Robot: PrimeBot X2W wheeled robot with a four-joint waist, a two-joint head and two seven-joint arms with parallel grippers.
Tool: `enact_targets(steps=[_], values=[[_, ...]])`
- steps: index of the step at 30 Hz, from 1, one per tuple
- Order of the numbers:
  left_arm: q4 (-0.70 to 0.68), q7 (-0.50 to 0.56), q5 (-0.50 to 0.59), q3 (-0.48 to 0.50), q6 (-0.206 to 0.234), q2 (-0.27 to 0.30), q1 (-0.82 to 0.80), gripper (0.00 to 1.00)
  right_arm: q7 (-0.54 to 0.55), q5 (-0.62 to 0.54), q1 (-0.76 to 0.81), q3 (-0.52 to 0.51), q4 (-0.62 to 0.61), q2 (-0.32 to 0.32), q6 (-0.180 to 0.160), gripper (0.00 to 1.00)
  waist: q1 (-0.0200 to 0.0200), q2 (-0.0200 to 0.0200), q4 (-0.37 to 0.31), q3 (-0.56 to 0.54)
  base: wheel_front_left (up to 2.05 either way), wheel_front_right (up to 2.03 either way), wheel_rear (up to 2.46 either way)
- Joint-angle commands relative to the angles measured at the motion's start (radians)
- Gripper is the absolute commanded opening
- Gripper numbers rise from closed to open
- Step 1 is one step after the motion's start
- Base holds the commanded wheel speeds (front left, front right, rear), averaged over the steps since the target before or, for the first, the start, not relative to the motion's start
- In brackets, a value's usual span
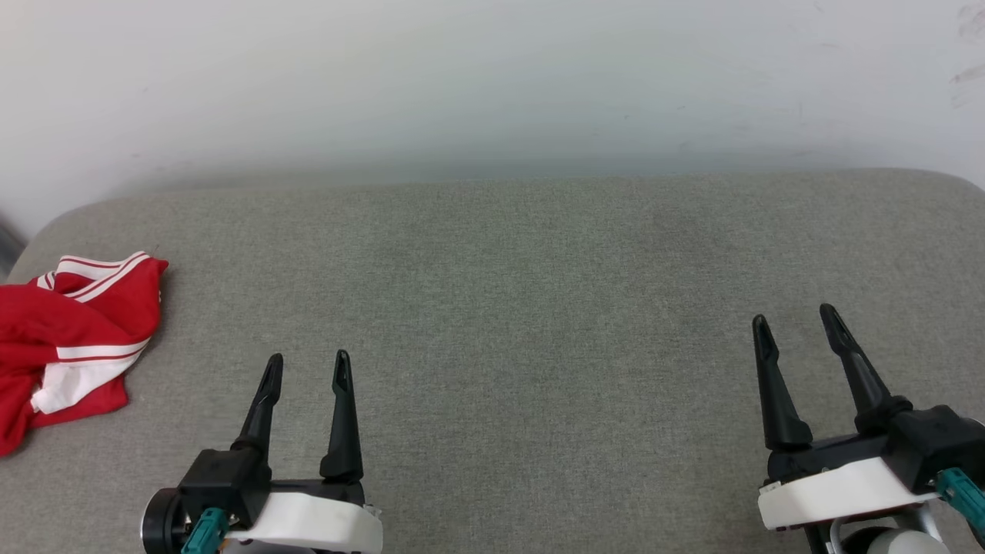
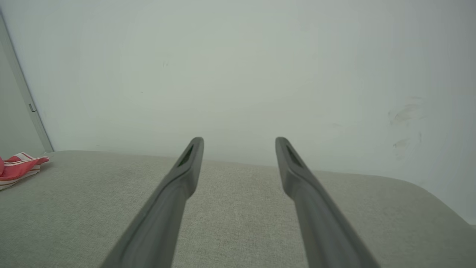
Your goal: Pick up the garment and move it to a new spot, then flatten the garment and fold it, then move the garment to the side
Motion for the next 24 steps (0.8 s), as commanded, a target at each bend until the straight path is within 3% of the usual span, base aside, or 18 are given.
enact_targets(steps=[1, 5, 9, 16, 24], values=[[-0.007, -0.009, 0.007, -0.003, -0.01, -0.008, 0.003, 1.0, -0.01, -0.025, 0.012, 0.001, -0.012, -0.002, 0.0, 1.0, -0.0001, 0.0, 0.001, 0.001, 0.0, 0.0, 0.0], [-0.002, -0.017, -0.012, 0.041, -0.056, -0.047, 0.016, 1.0, -0.02, -0.05, 0.012, -0.004, -0.019, -0.002, 0.0, 1.0, -0.0001, 0.0, 0.001, 0.001, 0.0, 0.0, 0.0], [0.003, -0.025, -0.011, 0.122, -0.131, -0.088, 0.029, 1.0, -0.028, -0.055, 0.019, 0.003, -0.013, -0.002, 0.0, 1.0, -0.0001, 0.0, 0.001, 0.001, 0.0, 0.0, 0.0], [0.03, -0.039, 0.02, 0.199, -0.247, -0.118, 0.052, 1.0, -0.04, 0.034, 0.031, -0.008, 0.037, -0.002, 0.0, 1.0, -0.0001, 0.0, -0.001, 0.004, 0.0, 0.0, 0.0], [0.078, -0.055, 0.057, 0.183, -0.296, -0.122, 0.066, 1.0, -0.055, 0.041, 0.027, -0.029, 0.075, -0.002, 0.0, 1.0, -0.0001, 0.0, -0.004, 0.002, 0.0, 0.0, 0.0]])
